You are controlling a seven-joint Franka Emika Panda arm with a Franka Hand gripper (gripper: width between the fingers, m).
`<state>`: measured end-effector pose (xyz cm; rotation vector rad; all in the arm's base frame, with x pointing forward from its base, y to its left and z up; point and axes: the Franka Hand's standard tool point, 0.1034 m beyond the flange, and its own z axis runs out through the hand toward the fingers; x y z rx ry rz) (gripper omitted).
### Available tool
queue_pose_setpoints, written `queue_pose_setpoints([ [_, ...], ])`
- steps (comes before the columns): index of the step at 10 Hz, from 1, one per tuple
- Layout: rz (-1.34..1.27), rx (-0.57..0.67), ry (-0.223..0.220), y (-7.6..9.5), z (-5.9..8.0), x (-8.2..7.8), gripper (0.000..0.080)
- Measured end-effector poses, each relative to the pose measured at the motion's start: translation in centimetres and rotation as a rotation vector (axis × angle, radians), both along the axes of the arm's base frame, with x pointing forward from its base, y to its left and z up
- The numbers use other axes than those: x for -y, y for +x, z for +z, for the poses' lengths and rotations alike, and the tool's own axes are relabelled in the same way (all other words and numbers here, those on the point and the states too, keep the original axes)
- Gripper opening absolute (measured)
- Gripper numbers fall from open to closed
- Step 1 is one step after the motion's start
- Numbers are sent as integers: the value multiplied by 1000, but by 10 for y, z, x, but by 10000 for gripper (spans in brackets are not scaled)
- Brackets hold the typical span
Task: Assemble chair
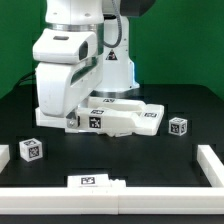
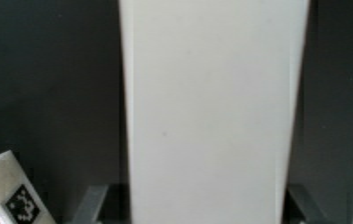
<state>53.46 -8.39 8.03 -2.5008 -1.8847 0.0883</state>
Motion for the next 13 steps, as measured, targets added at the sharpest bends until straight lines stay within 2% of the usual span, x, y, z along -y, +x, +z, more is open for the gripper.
queue_pose_setpoints([
  [2, 159, 1, 8, -3, -1, 8, 282],
  [4, 513, -24, 32, -20, 1, 36, 284],
  [6, 665, -27, 47, -21, -1, 51, 284],
  [9, 907, -47, 57, -27, -4, 58, 284],
  [10, 1028, -62, 74, -42, -8, 73, 284],
  [11, 1128, -79, 88, -63, -11, 90, 284],
  [12, 1234, -94, 124, -77, -11, 104, 284],
  [13, 1225, -108, 145, -83, -11, 111, 284],
])
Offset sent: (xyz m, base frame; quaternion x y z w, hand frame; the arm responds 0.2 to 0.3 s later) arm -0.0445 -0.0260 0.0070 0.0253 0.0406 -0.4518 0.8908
